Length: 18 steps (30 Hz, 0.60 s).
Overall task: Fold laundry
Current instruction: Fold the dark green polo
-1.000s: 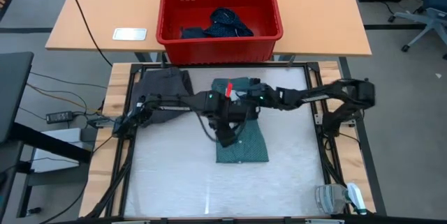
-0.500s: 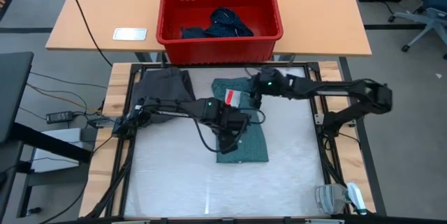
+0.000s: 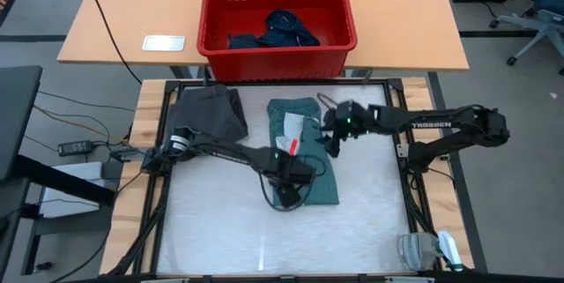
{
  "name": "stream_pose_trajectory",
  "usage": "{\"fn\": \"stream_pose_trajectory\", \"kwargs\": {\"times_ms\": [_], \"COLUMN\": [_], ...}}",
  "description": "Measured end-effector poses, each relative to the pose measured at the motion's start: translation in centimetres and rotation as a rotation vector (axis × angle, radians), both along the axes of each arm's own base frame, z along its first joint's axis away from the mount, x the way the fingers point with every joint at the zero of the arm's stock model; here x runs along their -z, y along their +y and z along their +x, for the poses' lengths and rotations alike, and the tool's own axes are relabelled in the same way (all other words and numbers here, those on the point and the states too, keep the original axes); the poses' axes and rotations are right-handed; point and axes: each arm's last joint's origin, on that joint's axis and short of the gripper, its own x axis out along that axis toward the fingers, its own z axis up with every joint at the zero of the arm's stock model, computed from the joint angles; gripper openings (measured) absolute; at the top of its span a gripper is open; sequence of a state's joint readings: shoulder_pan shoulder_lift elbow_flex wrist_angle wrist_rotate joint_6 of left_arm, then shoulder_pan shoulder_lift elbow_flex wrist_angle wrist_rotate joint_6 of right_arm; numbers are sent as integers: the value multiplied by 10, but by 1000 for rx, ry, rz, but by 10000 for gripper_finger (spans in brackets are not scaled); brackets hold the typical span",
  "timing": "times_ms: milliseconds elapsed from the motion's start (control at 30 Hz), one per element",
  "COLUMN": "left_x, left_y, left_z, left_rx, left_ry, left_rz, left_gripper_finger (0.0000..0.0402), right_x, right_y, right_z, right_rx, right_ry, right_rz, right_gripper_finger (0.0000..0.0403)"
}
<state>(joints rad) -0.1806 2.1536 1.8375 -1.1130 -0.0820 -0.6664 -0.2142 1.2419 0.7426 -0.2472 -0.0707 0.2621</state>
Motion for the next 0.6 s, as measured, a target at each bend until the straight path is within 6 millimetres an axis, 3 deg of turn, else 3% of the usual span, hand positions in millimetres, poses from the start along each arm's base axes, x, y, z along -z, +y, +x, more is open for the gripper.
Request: {"fn": "stream_pose_trajectory", "kwargs": {"times_ms": [100, 200, 400, 500, 600], "left_x": [10, -5, -83, -120, -145], "left_y": [-12, -27, -49, -44, -30], "left_z": [-10, -22, -46, -63, -79], "left_rx": [77, 165, 332, 352, 313], "left_ry": [59, 68, -260, -389, -465], "left_rz": [-35, -40, 58, 126, 171], "left_gripper_finger": [167, 168, 155, 152, 151], "right_x": [15, 24, 43, 59, 70], "right_y": [24, 48, 89, 98, 101], "right_z": [4, 11, 43, 61, 75], "right_rx": [-106, -250, -498, -510, -509], "right_ry": [-89, -183, -179, -116, -78], "right_rz": [-20, -91, -296, -333, -338], "right_gripper_finger": [214, 209, 219, 228, 231]}}
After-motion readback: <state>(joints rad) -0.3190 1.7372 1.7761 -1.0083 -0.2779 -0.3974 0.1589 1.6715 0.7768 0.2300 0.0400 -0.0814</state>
